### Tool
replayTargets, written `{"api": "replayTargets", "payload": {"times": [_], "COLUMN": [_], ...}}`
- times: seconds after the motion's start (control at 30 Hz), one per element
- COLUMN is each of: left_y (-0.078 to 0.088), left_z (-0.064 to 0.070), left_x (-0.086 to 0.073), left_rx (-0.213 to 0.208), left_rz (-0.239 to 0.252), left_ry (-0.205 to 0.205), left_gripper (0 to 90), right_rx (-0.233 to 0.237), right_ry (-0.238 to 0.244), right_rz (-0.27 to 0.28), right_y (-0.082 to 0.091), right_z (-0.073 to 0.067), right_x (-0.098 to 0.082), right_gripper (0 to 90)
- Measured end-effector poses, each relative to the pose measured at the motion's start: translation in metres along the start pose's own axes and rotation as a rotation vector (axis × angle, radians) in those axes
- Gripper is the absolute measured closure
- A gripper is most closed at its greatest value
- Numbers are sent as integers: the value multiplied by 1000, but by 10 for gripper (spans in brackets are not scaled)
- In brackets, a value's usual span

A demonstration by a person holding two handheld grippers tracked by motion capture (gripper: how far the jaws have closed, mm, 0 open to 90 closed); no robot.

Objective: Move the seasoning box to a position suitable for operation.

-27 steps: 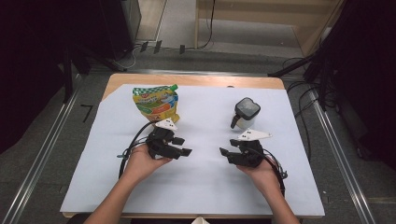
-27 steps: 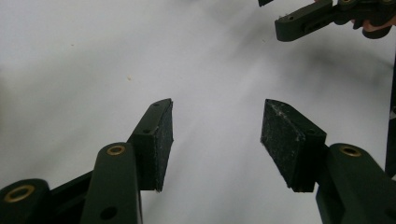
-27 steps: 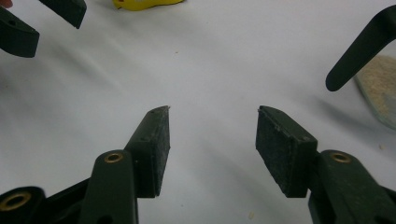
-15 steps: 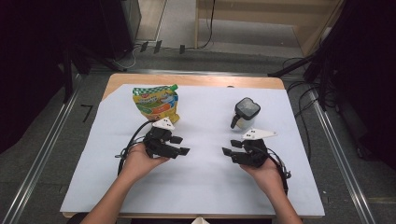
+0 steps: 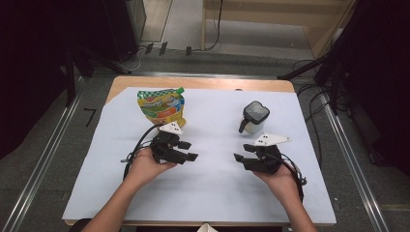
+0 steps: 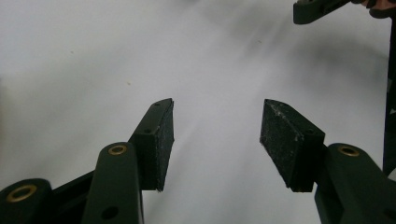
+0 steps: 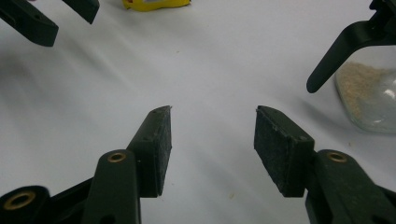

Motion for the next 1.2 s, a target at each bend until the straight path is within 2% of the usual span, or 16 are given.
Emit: {"api": "replayTargets", "payload": {"times": [0.17, 0.27, 0.4, 0.53, 0.67, 0.8, 0.97, 1.2], "left_y": [2, 5, 8, 8, 7, 7, 7, 8], "left_z": [-1, -3, -5, -5, -3, -2, -4, -5], "left_x": [0, 0, 1, 1, 2, 2, 2, 0], "left_rx": [-10, -12, -13, -15, -7, -1, -2, 0], "left_rz": [15, 28, 48, 51, 46, 44, 50, 39], "left_ry": [-15, -10, 3, 8, 5, -8, -11, 0], "left_gripper": [453, 454, 455, 454, 453, 446, 438, 439], "right_rx": [-1, 0, 9, 2, 5, 36, -24, -77], "right_ry": [-23, -9, -38, -17, -43, -89, -66, -74], "right_rz": [-5, 0, -5, 2, 18, -9, 0, 16], "right_y": [-1, -2, -1, 2, 9, 10, 11, 11], "right_z": [2, 2, 2, 4, 11, 21, 33, 57], "right_x": [1, 4, 4, 4, 6, 8, 7, 9], "right_gripper": [463, 474, 461, 474, 495, 465, 428, 388]}}
Point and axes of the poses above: each handheld gripper's, and its own axes: y roughly backward along the jaws, x roughly out of its top, z roughly to its right, the point moved 3 cm from there along -y, roughly forward along the jaws, and after that the axes turned 1 degree about -x, right-handed, at the moved point
